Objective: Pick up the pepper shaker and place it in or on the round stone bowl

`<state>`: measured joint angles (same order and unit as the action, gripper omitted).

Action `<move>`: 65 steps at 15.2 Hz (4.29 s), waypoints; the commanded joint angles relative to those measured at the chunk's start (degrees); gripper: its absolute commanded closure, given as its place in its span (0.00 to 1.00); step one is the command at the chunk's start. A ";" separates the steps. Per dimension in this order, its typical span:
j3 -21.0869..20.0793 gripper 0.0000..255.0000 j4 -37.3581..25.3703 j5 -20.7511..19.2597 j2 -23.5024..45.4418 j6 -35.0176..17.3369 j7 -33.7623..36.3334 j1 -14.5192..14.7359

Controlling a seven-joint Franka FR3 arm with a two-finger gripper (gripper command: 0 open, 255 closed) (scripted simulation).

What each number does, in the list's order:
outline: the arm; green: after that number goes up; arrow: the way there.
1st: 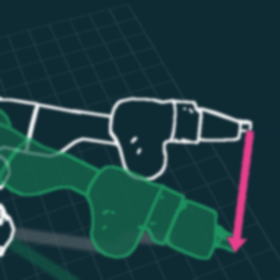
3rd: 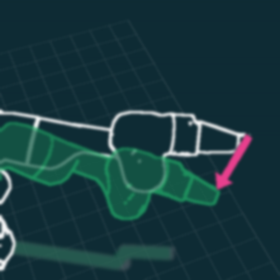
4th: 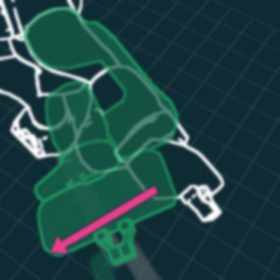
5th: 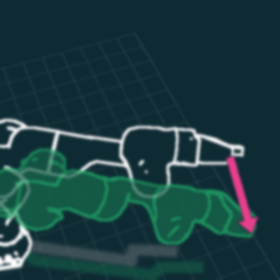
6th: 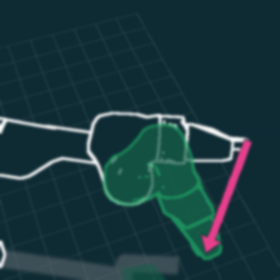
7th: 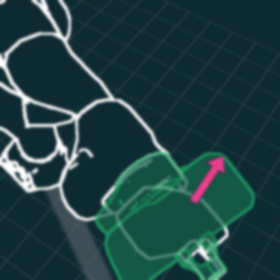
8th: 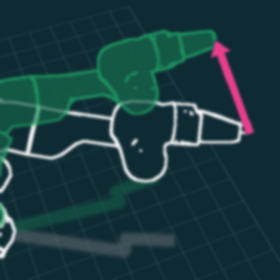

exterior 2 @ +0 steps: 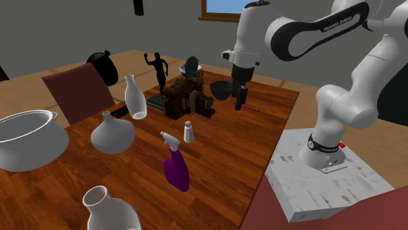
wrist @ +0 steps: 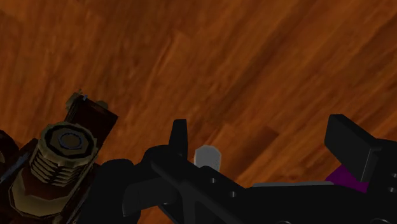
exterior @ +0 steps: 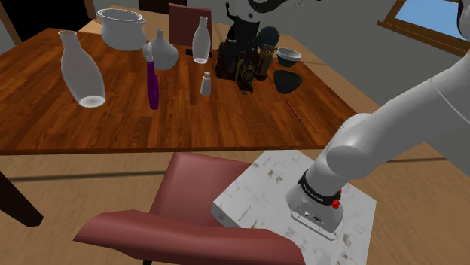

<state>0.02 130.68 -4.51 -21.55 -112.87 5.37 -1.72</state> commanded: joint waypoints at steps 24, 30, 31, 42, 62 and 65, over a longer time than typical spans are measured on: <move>2.21 0.00 -32.06 -1.15 44.93 -10.20 -4.20 -2.38; 2.22 0.00 -31.91 -1.16 45.13 -10.56 -4.19 -2.40; 2.22 0.00 -31.91 -1.16 45.13 -10.56 -4.19 -2.40; 2.22 1.00 -31.91 -1.16 45.13 -10.56 -4.19 -2.40; 2.14 1.00 -40.74 -0.74 40.46 2.90 -5.43 -2.32; 2.13 1.00 -42.61 -0.68 40.15 5.07 -5.62 -2.30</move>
<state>2.16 88.62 -5.20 18.80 -108.57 -0.22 -4.05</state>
